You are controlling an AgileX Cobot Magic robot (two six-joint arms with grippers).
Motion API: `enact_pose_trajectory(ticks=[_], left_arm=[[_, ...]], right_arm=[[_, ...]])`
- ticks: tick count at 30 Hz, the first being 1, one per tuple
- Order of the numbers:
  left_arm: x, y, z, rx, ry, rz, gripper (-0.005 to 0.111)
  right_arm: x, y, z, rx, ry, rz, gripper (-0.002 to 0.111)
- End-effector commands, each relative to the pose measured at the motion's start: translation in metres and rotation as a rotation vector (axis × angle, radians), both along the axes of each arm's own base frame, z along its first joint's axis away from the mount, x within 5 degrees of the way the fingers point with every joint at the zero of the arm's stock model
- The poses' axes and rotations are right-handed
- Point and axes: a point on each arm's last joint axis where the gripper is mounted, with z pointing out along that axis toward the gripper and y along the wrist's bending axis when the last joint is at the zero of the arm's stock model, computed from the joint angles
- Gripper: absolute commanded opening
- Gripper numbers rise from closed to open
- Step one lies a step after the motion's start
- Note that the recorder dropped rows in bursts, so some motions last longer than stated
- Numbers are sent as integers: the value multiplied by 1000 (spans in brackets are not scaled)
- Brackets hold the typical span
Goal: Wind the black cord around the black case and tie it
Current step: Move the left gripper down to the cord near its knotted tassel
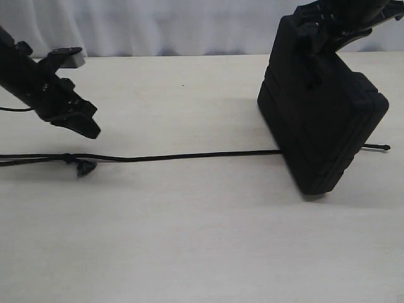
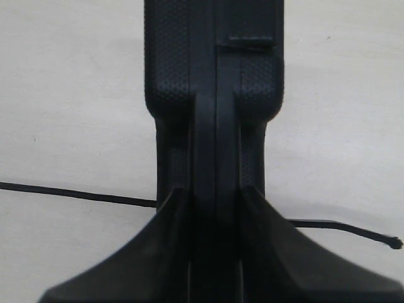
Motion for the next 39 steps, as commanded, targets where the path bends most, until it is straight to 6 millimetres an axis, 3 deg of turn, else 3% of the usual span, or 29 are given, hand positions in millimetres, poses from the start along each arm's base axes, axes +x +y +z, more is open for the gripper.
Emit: enact_pose_trajectory(ticks=[1,7,14,17,32,39], left_arm=[[1,-7,-3,89,-71,-186,0],[-7,16,-22,469,-103,-446,3],[-2,27,-28,610,-175,-538,48],[-1,31,-30,653,-179,-578,57],[0,29,-58,622,-178,-823,58],[3,28,-66,623,-211,-836,56]], right_arm=[[-2,-5,-3,-28,34,9,4],[-1,-5,-3,-27,27,9,4],[-1,-5,-3,-27,23,9,4],[-1,-5,-3,-27,26,9,4],[-1,-5,-3,-28,26,11,4],[-1,-5,-3,-28,26,11,4]])
